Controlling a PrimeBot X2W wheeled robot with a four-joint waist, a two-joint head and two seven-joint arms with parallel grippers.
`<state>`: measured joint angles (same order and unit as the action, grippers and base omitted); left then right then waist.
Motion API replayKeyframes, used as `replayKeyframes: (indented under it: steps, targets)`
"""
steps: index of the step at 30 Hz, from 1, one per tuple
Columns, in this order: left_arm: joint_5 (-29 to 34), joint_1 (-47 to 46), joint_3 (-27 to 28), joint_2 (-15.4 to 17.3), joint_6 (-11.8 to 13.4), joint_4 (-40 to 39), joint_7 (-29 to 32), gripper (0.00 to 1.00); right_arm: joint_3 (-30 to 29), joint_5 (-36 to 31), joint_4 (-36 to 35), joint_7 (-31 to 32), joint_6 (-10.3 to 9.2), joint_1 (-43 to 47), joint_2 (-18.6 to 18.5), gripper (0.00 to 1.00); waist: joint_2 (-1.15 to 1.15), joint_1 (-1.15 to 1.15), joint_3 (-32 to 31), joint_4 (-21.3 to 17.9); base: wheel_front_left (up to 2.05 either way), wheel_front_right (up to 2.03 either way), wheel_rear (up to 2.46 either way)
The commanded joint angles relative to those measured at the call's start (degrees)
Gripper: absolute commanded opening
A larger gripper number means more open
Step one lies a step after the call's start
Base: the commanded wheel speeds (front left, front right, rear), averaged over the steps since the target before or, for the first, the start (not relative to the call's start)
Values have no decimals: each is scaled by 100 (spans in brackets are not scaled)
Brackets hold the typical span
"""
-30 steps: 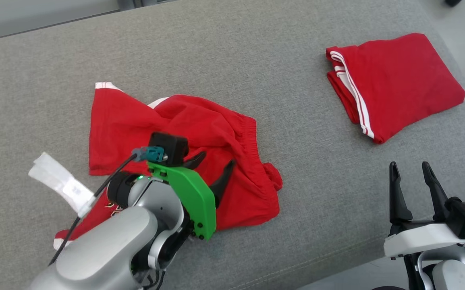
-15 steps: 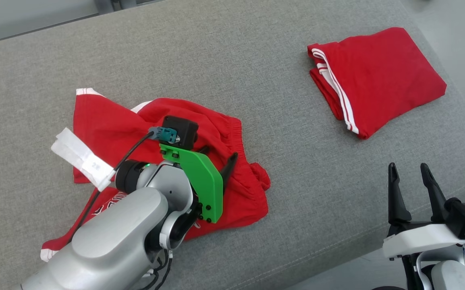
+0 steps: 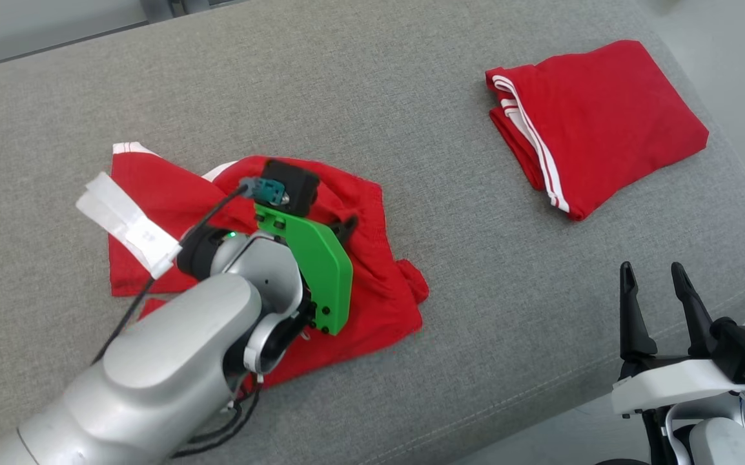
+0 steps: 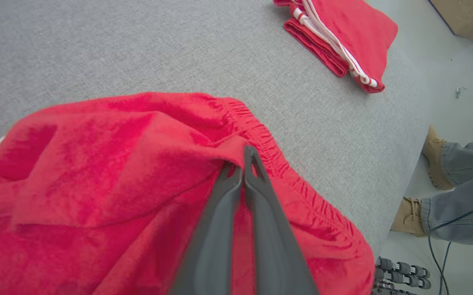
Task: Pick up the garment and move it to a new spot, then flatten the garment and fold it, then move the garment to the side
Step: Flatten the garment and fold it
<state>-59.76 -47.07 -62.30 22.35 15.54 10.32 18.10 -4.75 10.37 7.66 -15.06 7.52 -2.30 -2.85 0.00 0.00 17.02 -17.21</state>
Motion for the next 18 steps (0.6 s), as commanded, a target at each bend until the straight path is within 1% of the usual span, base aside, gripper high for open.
replayKeyframes:
  steps: [1, 4, 5, 9, 11, 14, 16, 18]
  targets:
    - [114, -218, 53, 117, -35, -8, 55, 0, 16, 34, 13, -13, -7, -8, -11, 100, 0, 0, 26, 0, 0, 0, 0]
    - [165, -520, 103, 256, -64, 46, 195, 0, 50, 51, 11, -13, -7, -44, -11, 100, 0, 0, 93, -22, 0, 0, 0]
    - [165, -520, 103, 256, -64, 46, 195, 0, 50, 51, 11, -13, -7, -44, -11, 100, 0, 0, 93, -22, 0, 0, 0]
    - [188, -917, 179, 375, -173, 258, 406, 0, 83, 43, -21, -13, -7, -130, -11, 100, 0, 0, 245, -72, 0, 0, 0]
    - [285, -1123, 178, 433, -237, 506, 449, 0, 117, 38, -31, -13, -7, -192, -11, 100, 0, 0, 353, -111, 0, 0, 0]
    - [450, -1355, 140, 420, -349, 955, 389, 0, 168, 65, -39, -13, -7, -264, -11, 100, 0, 0, 522, -182, 0, 0, 0]
    - [565, -1485, 76, 409, -444, 1300, 299, 0, 209, 75, -22, -13, -7, -318, -11, 100, 0, 0, 628, -235, 0, 0, 0]
    - [726, -1571, -41, 405, -591, 1651, 202, 0, 251, 95, -9, -13, -7, -364, -11, 100, 0, 0, 719, -294, 0, 0, 0]
